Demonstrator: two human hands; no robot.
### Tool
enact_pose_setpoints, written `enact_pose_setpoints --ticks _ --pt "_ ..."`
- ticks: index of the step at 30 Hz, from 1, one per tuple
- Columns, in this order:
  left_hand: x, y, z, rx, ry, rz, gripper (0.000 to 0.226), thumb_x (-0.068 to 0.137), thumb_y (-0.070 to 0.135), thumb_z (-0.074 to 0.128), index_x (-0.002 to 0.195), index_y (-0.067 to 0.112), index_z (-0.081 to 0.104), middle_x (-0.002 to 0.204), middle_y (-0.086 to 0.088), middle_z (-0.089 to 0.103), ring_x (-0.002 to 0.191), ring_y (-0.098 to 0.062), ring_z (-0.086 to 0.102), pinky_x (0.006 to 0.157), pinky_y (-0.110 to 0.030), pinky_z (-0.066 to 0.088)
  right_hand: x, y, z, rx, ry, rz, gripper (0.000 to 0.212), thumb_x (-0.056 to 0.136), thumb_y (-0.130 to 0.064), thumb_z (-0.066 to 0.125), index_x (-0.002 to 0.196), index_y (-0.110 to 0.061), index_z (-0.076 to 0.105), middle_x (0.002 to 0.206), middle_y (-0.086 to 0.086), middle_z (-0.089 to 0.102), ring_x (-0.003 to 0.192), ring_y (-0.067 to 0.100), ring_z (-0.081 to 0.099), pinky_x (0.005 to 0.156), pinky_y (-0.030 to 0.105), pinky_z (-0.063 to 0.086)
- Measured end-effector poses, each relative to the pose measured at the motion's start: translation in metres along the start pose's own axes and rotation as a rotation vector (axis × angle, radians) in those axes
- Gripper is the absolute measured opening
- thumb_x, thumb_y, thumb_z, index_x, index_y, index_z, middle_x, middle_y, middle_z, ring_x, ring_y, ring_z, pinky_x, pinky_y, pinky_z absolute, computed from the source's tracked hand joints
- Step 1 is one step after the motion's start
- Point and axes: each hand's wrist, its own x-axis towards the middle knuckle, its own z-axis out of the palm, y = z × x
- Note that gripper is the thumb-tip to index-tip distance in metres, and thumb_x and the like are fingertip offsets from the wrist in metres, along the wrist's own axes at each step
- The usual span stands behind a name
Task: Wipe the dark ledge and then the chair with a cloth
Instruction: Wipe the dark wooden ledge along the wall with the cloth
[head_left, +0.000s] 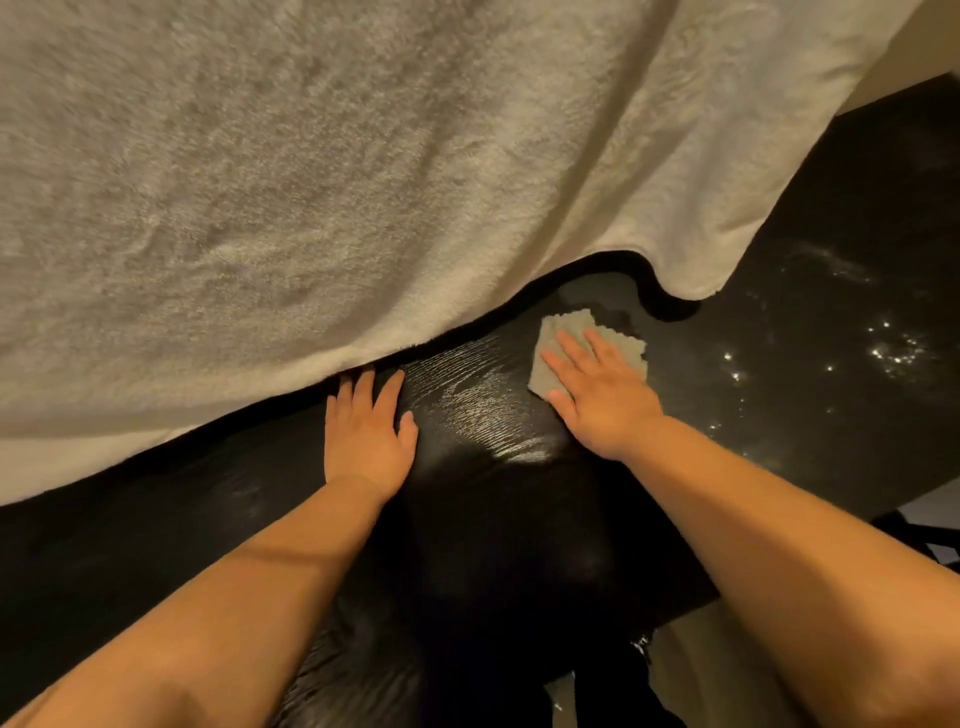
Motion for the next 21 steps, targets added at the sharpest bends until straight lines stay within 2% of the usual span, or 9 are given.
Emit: enact_pose_setpoints --ticks 3,5,7,9,12,14,16,18,21 --pt "0.003 0.026 -0.003 -0.039 -0.001 0.042 0.071 0.097 0.056 0.027 0.160 0.025 0.040 0.167 -0.015 0.035 0.155 -0.039 0.025 0.128 -0.058 0.017 0.008 0.032 -0.007 0.008 0.027 0.251 0.063 0.107 -0.052 0.012 0.165 -0.028 0.000 0.172 -0.001 -0.009 0.157 0.031 -0.013 0.128 0.047 -0.002" --pt "0.008 0.056 -0.002 -0.045 -0.014 0.053 0.070 0.099 0.056 0.030 0.163 0.028 0.035 0.170 -0.012 0.027 0.159 -0.034 0.018 0.130 -0.057 0.008 0.014 0.021 -0.011 0.045 -0.001 0.353 0.066 0.104 -0.050 0.001 0.164 -0.026 -0.003 0.172 0.002 -0.011 0.156 0.035 -0.015 0.127 0.052 -0.005" --pt "0.011 0.091 0.005 -0.072 -0.031 0.011 0.068 0.103 0.055 0.034 0.166 0.033 0.024 0.175 -0.008 0.013 0.162 -0.030 0.005 0.130 -0.055 -0.002 0.019 -0.002 -0.013 0.034 -0.037 0.282 0.072 0.096 -0.048 -0.013 0.163 -0.021 -0.007 0.171 0.008 -0.011 0.155 0.039 -0.018 0.124 0.057 -0.007" --pt "0.010 0.115 0.015 -0.033 -0.051 -0.027 0.070 0.104 0.058 0.033 0.168 0.036 0.012 0.177 -0.003 0.000 0.162 -0.028 -0.006 0.130 -0.055 -0.005 0.018 -0.016 -0.008 0.024 -0.037 0.021 0.069 0.100 -0.049 0.002 0.164 -0.024 0.002 0.172 0.007 -0.004 0.156 0.038 -0.012 0.126 0.055 0.000" --pt "0.010 0.121 0.023 0.009 -0.041 -0.044 0.072 0.103 0.059 0.033 0.167 0.036 0.010 0.177 -0.003 -0.001 0.162 -0.029 -0.007 0.130 -0.057 -0.001 0.026 0.012 -0.011 0.023 0.019 -0.228 0.061 0.102 -0.047 0.029 0.160 -0.027 0.033 0.169 0.004 0.025 0.155 0.038 0.018 0.125 0.054 0.020" --pt "0.010 0.118 0.025 0.018 -0.032 -0.037 0.072 0.103 0.058 0.035 0.167 0.034 0.014 0.177 -0.004 0.003 0.162 -0.030 -0.004 0.130 -0.058 0.003 0.043 0.048 -0.016 -0.019 0.145 -0.161 0.059 0.104 -0.044 0.026 0.160 -0.025 0.032 0.169 0.007 0.024 0.154 0.039 0.020 0.125 0.052 0.019" --pt "0.011 0.118 0.026 0.026 -0.028 -0.046 0.072 0.102 0.058 0.035 0.167 0.034 0.015 0.176 -0.004 0.004 0.162 -0.030 -0.002 0.130 -0.058 0.004 0.057 0.072 -0.029 0.073 0.091 0.067 0.056 0.109 -0.040 0.023 0.163 -0.027 0.018 0.172 0.003 0.009 0.155 0.031 0.013 0.125 0.046 0.015" --pt "0.012 0.119 0.027 0.030 -0.041 -0.063 0.072 0.101 0.060 0.032 0.167 0.035 0.015 0.176 -0.003 0.004 0.162 -0.029 -0.003 0.130 -0.057 0.004 0.070 0.071 -0.038 0.202 0.127 0.277 0.055 0.110 -0.036 0.028 0.162 -0.024 0.019 0.169 0.004 0.014 0.150 0.027 0.024 0.122 0.042 0.018" --pt "0.013 0.119 0.026 0.042 -0.049 -0.066 0.073 0.099 0.061 0.031 0.166 0.035 0.016 0.176 -0.003 0.006 0.162 -0.029 0.000 0.130 -0.056 0.005 0.073 0.036 -0.040 0.032 0.185 0.174 0.052 0.098 -0.030 0.039 0.147 -0.013 0.040 0.145 0.017 0.037 0.133 0.039 0.038 0.113 0.053 0.031"
